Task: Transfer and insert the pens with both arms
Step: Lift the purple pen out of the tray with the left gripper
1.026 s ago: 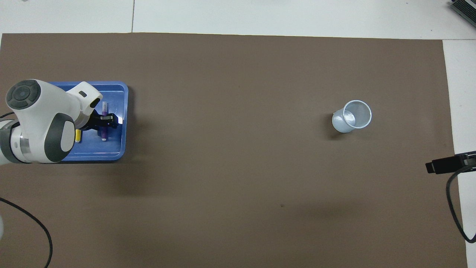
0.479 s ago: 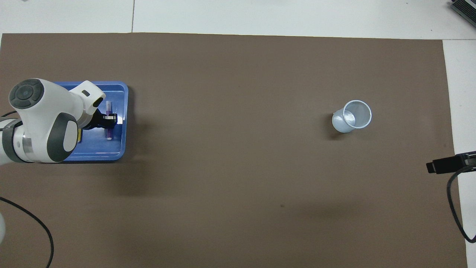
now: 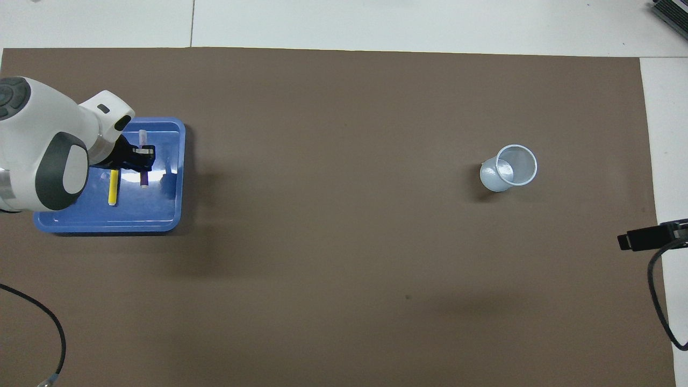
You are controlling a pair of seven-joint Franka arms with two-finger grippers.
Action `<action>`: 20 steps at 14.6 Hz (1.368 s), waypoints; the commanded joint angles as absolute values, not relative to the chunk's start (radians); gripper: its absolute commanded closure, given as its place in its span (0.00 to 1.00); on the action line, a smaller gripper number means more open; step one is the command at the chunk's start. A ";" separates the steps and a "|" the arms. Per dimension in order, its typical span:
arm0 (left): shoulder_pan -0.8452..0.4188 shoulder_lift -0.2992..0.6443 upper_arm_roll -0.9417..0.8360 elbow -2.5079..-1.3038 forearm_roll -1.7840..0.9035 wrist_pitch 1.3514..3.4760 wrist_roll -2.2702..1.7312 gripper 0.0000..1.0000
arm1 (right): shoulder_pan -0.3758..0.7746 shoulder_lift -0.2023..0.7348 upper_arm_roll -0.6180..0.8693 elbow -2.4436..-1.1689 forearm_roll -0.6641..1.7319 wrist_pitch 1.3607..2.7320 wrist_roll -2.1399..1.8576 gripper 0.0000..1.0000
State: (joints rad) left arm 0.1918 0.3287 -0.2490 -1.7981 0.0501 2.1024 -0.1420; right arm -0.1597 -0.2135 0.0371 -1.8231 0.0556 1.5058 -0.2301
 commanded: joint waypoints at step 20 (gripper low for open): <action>-0.145 0.265 -0.255 -1.710 -0.313 2.098 -1.204 1.00 | -0.178 -0.193 0.043 -1.848 0.325 1.703 -0.258 0.00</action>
